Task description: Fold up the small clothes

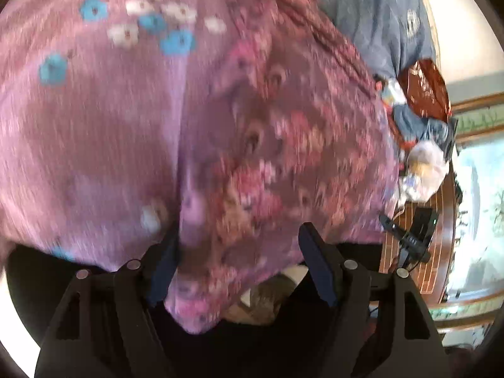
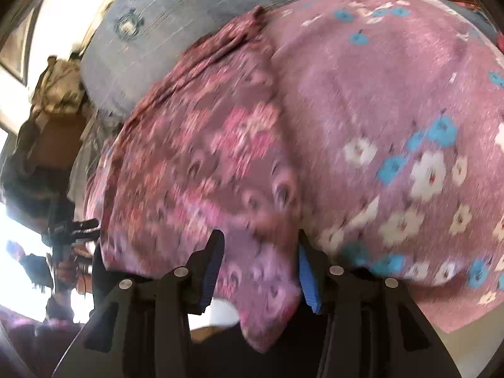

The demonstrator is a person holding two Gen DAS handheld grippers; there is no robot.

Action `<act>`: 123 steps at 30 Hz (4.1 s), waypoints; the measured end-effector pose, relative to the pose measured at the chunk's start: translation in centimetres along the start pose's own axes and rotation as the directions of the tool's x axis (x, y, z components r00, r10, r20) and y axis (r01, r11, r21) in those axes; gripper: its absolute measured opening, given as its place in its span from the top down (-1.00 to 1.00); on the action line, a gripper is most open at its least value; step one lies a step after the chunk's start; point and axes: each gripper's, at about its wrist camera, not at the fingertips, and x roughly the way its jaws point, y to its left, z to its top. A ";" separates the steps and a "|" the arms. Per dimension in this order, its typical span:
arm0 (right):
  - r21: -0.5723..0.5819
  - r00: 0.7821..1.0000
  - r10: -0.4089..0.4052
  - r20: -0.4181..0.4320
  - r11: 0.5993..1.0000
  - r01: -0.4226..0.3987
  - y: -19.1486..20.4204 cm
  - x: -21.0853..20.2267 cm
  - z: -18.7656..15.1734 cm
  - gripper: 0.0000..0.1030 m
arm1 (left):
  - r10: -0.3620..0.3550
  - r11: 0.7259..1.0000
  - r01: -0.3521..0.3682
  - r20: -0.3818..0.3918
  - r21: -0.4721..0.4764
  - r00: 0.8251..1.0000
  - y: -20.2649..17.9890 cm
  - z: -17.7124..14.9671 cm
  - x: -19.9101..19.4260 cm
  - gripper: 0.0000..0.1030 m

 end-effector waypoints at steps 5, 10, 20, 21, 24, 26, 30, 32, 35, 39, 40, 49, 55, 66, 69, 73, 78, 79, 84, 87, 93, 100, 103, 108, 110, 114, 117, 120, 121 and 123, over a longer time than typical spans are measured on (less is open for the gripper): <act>-0.079 0.998 -0.028 -0.063 0.997 0.023 0.9 0.9 -1.0 0.06 | 0.012 1.000 -0.010 -0.059 0.026 0.998 -0.7 -2.0 1.7 -0.42; -0.163 0.991 -0.081 -0.110 0.985 0.063 1.8 2.1 -0.9 0.87 | 0.016 1.000 -0.016 -0.090 -0.006 0.996 -0.1 -2.4 3.0 0.21; -0.105 0.989 0.147 -0.001 0.984 -0.146 3.0 -0.9 -0.4 0.92 | -0.182 0.983 0.182 0.010 0.011 0.983 -1.9 -2.3 -0.5 0.85; -0.096 0.985 0.173 0.021 0.981 -0.170 3.2 -1.2 0.0 0.92 | -0.209 0.978 0.209 0.036 0.008 0.977 -2.1 -1.9 -1.2 0.85; -0.071 0.967 0.243 0.079 0.969 -0.238 3.9 -1.6 1.4 0.92 | -0.271 0.962 0.273 0.078 -0.014 0.959 -2.2 -0.6 -2.2 0.85; -0.060 0.953 0.281 0.113 0.959 -0.276 4.2 -1.8 2.4 0.92 | -0.281 0.959 0.284 0.098 -0.020 0.955 -2.5 0.3 -2.5 0.85; -0.058 0.932 0.320 0.170 0.948 -0.314 4.7 -1.6 4.6 0.93 | -0.279 0.958 0.286 0.149 -0.029 0.949 -2.9 2.4 -3.7 0.85; -0.054 0.921 0.335 0.200 0.942 -0.331 4.8 -1.7 5.6 0.93 | -0.279 0.956 0.290 0.178 -0.039 0.944 -2.7 3.4 -4.4 0.85; -0.048 0.901 0.355 0.250 0.934 -0.355 4.9 -1.6 7.5 0.93 | -0.282 0.953 0.299 0.218 -0.051 0.934 -2.3 5.4 -5.4 0.85; -0.035 0.873 0.372 0.317 0.924 -0.381 4.8 -1.4 10.6 0.93 | -0.265 0.954 0.292 0.284 -0.059 0.922 -2.6 9.2 -6.2 0.85; -0.035 0.868 0.372 0.330 0.923 -0.382 4.8 -1.3 11.5 0.93 | -0.257 0.956 0.287 0.298 -0.059 0.919 -2.7 10.2 -6.4 0.85; 0.015 0.843 0.368 0.392 0.914 -0.405 4.0 1.3 19.9 0.92 | -0.216 0.956 0.270 0.351 -0.112 0.911 -2.0 19.0 -5.6 0.85; 0.100 0.853 0.333 0.403 0.910 -0.402 2.2 5.4 25.1 0.92 | -0.189 0.953 0.255 0.336 -0.164 0.923 -0.9 25.2 -4.1 0.85; 0.268 0.885 0.238 0.401 0.893 -0.362 -1.2 12.6 32.7 0.89 | -0.053 0.950 0.121 0.231 -0.289 0.972 0.0 36.7 2.1 0.84; 0.342 0.913 0.217 0.344 0.877 -0.338 -2.3 14.5 33.4 0.82 | -0.104 0.914 0.165 0.179 -0.370 0.978 1.2 37.8 2.9 0.84; 0.361 0.887 0.274 0.371 0.838 -0.409 -3.4 13.6 33.3 0.75 | -0.216 0.904 0.285 0.236 -0.319 0.948 1.0 37.8 0.3 0.75; 0.321 0.828 0.273 0.490 0.826 -0.463 -4.7 9.6 32.5 0.21 | -0.113 0.937 0.205 0.309 -0.282 0.944 0.2 36.7 -2.3 -0.26; 0.317 0.823 0.271 0.500 0.827 -0.465 -4.9 9.1 32.4 0.21 | -0.069 0.938 0.180 0.349 -0.297 0.935 0.6 36.5 -3.0 -0.36; 0.320 0.887 0.137 0.441 0.899 -0.298 -4.6 8.0 32.4 0.18 | -0.075 0.936 0.173 0.306 -0.307 0.949 1.6 35.8 -2.2 -0.48; 0.262 0.931 0.066 0.359 0.950 -0.168 -3.2 9.2 33.4 0.16 | -0.006 0.972 0.059 0.227 -0.228 0.974 0.3 35.0 -0.1 -0.49; 0.188 0.968 -0.055 0.244 0.982 0.009 -0.6 13.3 36.0 0.08 | 0.022 0.971 0.022 0.182 -0.239 0.983 0.0 35.2 3.1 -0.23; 0.041 0.944 0.022 0.330 0.998 -0.037 2.3 12.6 37.9 0.92 | 0.056 0.987 -0.010 0.284 -0.158 0.957 -1.8 37.3 1.8 0.83; 0.076 0.893 0.057 0.447 0.992 -0.102 1.2 10.5 38.1 0.92 | 0.172 0.976 -0.120 0.307 -0.180 0.936 -1.1 38.6 2.8 0.87; 0.208 0.960 -0.176 0.217 0.969 0.131 -2.1 15.5 38.2 0.86 | 0.209 0.962 -0.154 0.241 -0.227 0.948 -0.3 39.0 4.5 0.87; 0.206 0.961 -0.168 0.221 0.971 0.123 -1.9 15.3 37.2 0.77 | 0.183 0.968 -0.128 0.260 -0.215 0.948 -0.7 38.1 2.6 0.86; 0.206 0.941 -0.115 0.317 0.977 0.050 -0.6 11.3 33.9 0.70 | 0.084 0.986 -0.041 0.276 -0.160 0.957 -1.7 33.2 -1.4 0.15; 0.181 0.937 -0.057 0.345 0.984 -0.006 0.1 8.1 29.9 0.57 | 0.022 0.992 0.017 0.307 -0.123 0.951 -2.5 27.8 -3.2 -0.33; 0.200 0.931 0.003 0.365 0.976 -0.082 0.0 5.8 25.4 0.46 | -0.130 0.974 0.179 0.298 -0.142 0.946 -2.3 23.0 -2.9 -0.33; 0.212 0.931 0.024 0.365 0.971 -0.109 0.0 5.2 23.4 0.44 | -0.174 0.961 0.228 0.296 -0.158 0.939 -2.1 22.0 -2.6 -0.33; 0.230 0.931 0.053 0.361 0.963 -0.144 0.1 4.1 21.6 0.39 | -0.273 0.923 0.338 0.304 -0.185 0.912 -2.1 19.9 -1.7 -0.33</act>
